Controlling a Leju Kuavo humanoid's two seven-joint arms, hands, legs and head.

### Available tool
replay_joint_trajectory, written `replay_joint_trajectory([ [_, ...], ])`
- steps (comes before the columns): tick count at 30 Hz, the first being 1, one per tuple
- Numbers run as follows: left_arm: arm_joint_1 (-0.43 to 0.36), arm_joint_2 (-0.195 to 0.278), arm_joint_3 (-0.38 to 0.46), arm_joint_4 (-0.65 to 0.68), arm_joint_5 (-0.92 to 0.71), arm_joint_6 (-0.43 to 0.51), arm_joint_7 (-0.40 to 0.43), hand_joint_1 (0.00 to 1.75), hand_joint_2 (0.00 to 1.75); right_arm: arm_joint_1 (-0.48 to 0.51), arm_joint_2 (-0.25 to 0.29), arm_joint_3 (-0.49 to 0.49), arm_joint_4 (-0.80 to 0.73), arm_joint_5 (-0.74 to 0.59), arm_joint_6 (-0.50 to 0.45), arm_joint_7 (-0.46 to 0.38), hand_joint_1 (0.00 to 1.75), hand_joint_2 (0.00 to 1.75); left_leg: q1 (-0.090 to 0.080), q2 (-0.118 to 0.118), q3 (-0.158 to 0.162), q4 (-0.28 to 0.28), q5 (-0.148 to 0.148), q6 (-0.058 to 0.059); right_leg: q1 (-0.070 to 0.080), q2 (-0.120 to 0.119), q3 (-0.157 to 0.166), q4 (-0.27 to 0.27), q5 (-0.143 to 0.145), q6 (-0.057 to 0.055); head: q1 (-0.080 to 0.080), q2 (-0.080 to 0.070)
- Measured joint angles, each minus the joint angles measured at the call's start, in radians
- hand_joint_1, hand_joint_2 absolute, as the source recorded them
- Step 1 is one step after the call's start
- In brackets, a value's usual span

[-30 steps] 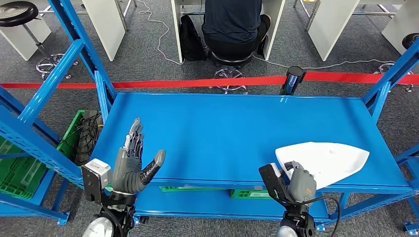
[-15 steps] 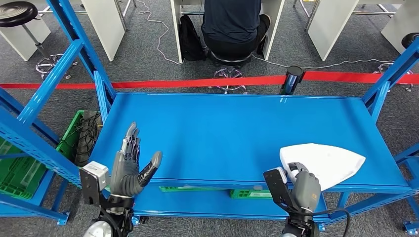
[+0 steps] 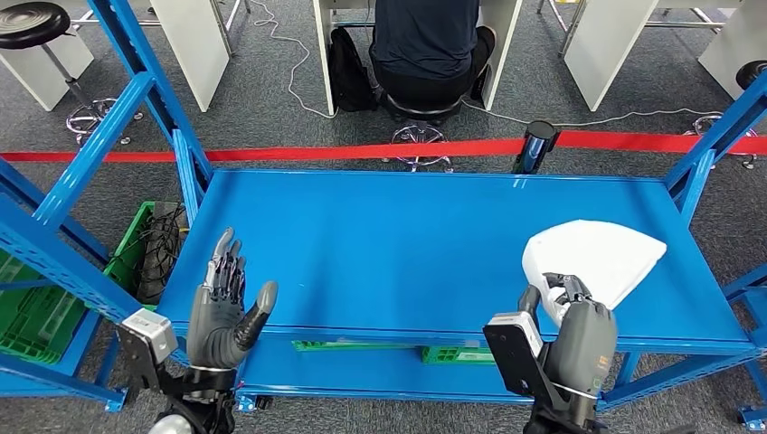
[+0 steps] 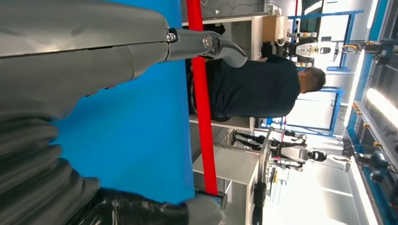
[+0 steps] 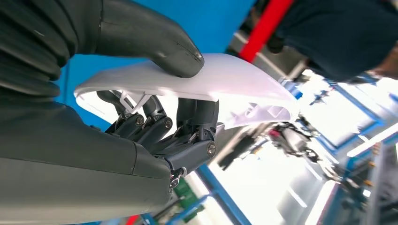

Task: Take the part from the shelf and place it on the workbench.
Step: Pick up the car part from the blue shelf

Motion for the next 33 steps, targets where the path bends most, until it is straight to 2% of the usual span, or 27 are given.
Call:
replay_joint_trajectory([
  [10, 0.019, 0.01, 0.012, -0.031, 0.017, 0.0, -0.016, 0.0, 0.0, 0.026, -0.023, 0.044, -0.122, -0.017, 0.001, -0.041, 1.75, 1.75, 0.0, 0.0, 0.0, 0.0, 0.0, 0.0, 0.0, 0.0, 0.0, 0.0, 0.0, 0.0, 0.0, 0.0],
  [20, 0.035, 0.018, 0.016, -0.061, 0.027, 0.0, -0.029, 0.0, 0.0, 0.034, -0.044, 0.087, -0.181, 0.019, 0.003, -0.027, 1.75, 1.75, 0.0, 0.0, 0.0, 0.0, 0.0, 0.0, 0.0, 0.0, 0.0, 0.0, 0.0, 0.0, 0.0, 0.0],
  [26, 0.063, 0.033, 0.012, -0.144, -0.005, 0.026, -0.039, 0.0, 0.0, 0.015, -0.093, 0.202, -0.25, 0.094, 0.003, 0.029, 1.75, 1.75, 0.0, 0.0, 0.0, 0.0, 0.0, 0.0, 0.0, 0.0, 0.0, 0.0, 0.0, 0.0, 0.0, 0.0],
  [33, 0.07, 0.057, -0.022, -0.238, -0.043, 0.057, -0.029, 0.0, 0.0, -0.014, -0.133, 0.347, -0.317, 0.028, 0.003, -0.039, 1.75, 1.75, 0.0, 0.0, 0.0, 0.0, 0.0, 0.0, 0.0, 0.0, -0.001, 0.0, -0.001, 0.0, -0.001, 0.0],
])
